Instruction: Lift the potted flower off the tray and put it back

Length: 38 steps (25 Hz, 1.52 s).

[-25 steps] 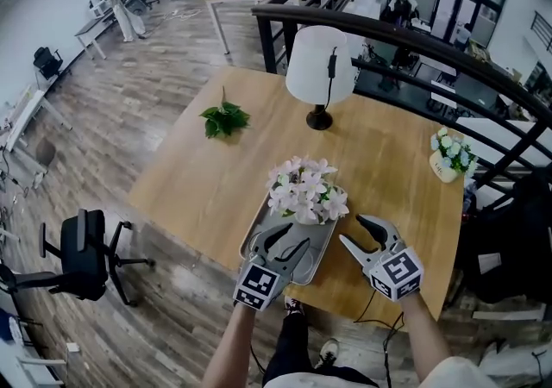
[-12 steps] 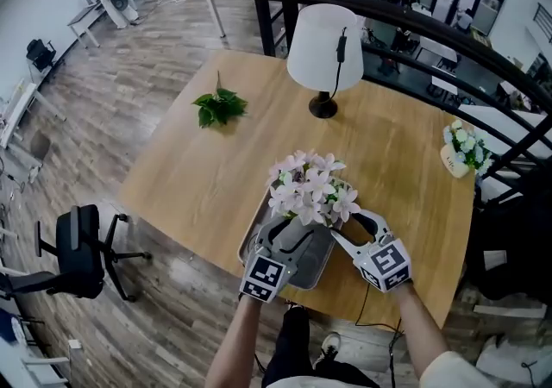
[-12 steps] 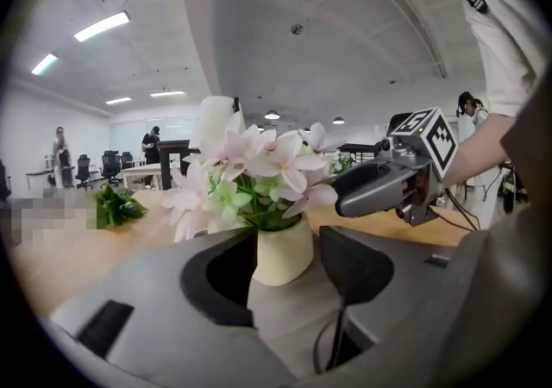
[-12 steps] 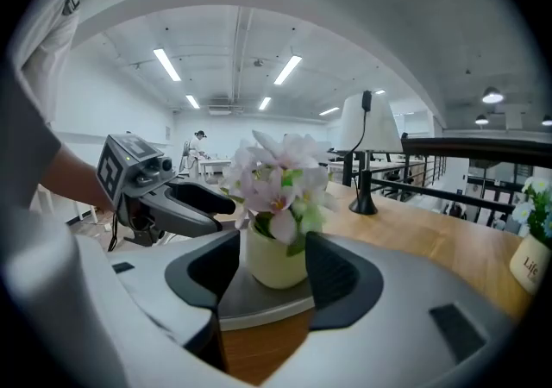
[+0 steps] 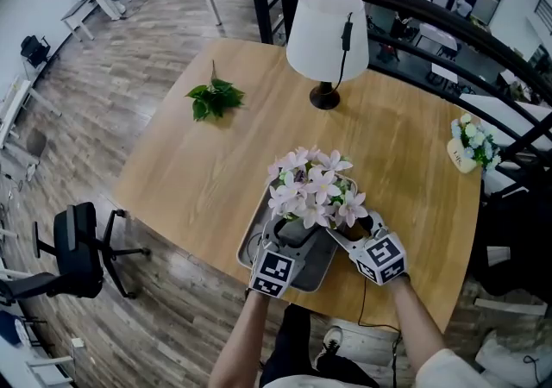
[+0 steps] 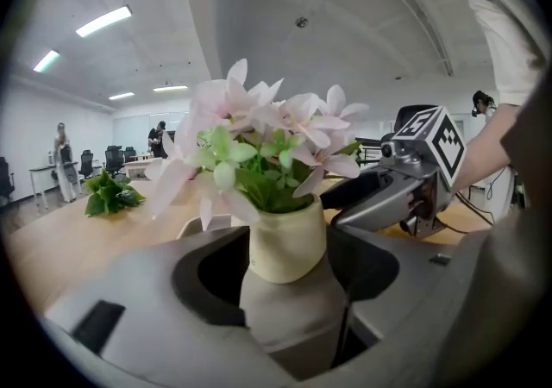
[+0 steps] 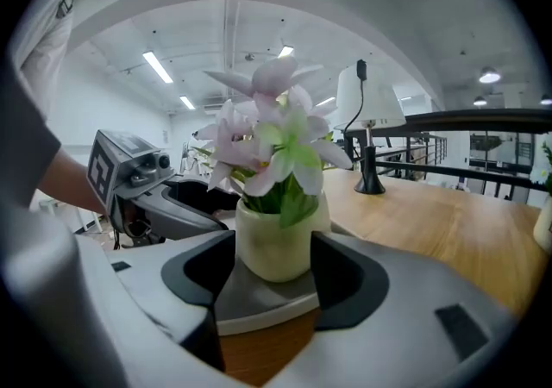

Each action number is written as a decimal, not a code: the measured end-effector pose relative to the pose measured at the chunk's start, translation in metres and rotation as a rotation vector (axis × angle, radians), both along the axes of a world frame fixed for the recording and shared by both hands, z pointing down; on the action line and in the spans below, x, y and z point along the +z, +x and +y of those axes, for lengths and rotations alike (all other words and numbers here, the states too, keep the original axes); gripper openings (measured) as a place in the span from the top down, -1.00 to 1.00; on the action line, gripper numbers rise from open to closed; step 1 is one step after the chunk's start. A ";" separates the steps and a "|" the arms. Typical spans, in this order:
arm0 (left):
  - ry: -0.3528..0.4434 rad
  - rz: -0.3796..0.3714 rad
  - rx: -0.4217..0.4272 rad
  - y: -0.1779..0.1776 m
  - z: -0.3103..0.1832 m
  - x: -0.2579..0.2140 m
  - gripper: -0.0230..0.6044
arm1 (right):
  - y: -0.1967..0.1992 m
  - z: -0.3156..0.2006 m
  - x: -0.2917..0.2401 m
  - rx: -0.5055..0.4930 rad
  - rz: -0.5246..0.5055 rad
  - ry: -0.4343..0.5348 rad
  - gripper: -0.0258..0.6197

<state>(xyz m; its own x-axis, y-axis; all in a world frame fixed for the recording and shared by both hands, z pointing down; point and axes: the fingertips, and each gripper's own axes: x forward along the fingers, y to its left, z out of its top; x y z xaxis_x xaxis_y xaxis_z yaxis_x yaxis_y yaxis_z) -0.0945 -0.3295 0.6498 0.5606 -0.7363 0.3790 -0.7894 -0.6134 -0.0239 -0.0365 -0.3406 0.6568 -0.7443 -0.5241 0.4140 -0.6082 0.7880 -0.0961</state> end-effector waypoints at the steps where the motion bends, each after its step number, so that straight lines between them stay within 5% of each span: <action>1: 0.002 0.003 -0.002 0.000 -0.001 0.001 -0.05 | -0.001 0.000 0.001 -0.003 -0.002 -0.001 -0.01; 21: -0.045 0.011 -0.029 -0.001 -0.012 0.011 0.07 | -0.012 -0.007 0.012 0.010 -0.057 -0.034 0.15; 38: 0.064 0.051 -0.020 -0.001 -0.006 -0.012 0.12 | -0.015 0.001 -0.002 0.031 -0.052 0.075 0.19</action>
<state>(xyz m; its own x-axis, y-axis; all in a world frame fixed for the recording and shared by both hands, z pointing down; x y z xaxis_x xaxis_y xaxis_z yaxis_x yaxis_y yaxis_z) -0.0956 -0.3351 0.6383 0.5628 -0.7693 0.3024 -0.8028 -0.5959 -0.0220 -0.0513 -0.3394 0.6548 -0.7468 -0.5752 0.3338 -0.6281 0.7750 -0.0700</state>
